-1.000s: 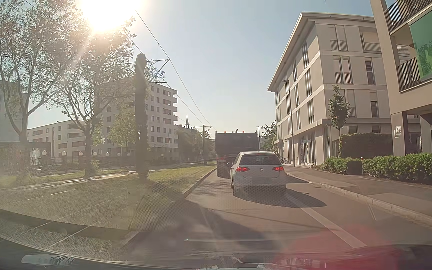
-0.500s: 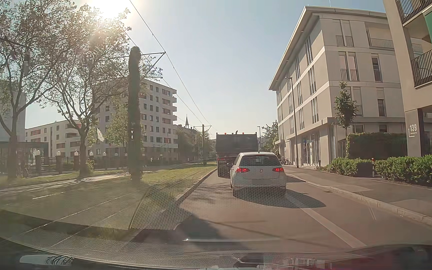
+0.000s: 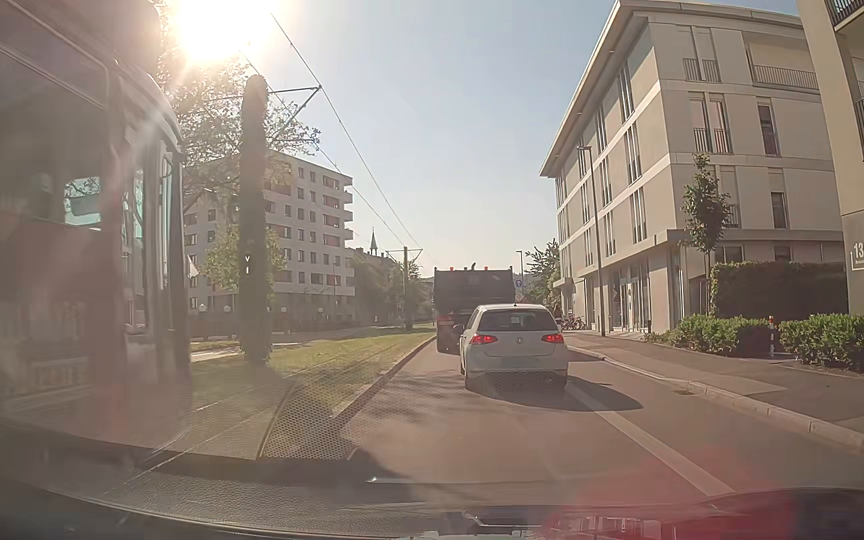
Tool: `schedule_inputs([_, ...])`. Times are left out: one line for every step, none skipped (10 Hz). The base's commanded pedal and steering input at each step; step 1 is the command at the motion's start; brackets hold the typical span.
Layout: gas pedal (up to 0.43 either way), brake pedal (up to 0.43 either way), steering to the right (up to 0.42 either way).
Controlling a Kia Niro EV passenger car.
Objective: Follow the waypoints while adhering to traffic rules and regulations
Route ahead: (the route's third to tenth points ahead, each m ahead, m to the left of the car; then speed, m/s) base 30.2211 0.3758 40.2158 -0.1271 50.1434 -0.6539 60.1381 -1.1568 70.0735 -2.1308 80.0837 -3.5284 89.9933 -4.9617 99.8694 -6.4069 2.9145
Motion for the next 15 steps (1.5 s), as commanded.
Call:
schedule_inputs([0.098,0.0,0.001])
schedule_inputs([0.098,0.0,0.002])
schedule_inputs([0.118,0.0,0.003])
schedule_inputs([0.118,0.0,0.003])
schedule_inputs([0.13,0.0,0.003])
schedule_inputs([0.138,0.0,0.004])
schedule_inputs([0.138,0.0,0.004])
schedule_inputs([0.15,0.0,0.004])
schedule_inputs([0.15,0.0,0.004])
schedule_inputs([0.157,0.0,0.004])
schedule_inputs([0.157,0.0,0.004])
schedule_inputs([0.157,0.0,0.004])
schedule_inputs([0.169,0.0,0.004])
schedule_inputs([0.169,0.0,0.002])
schedule_inputs([0.169,0.0,0.001])
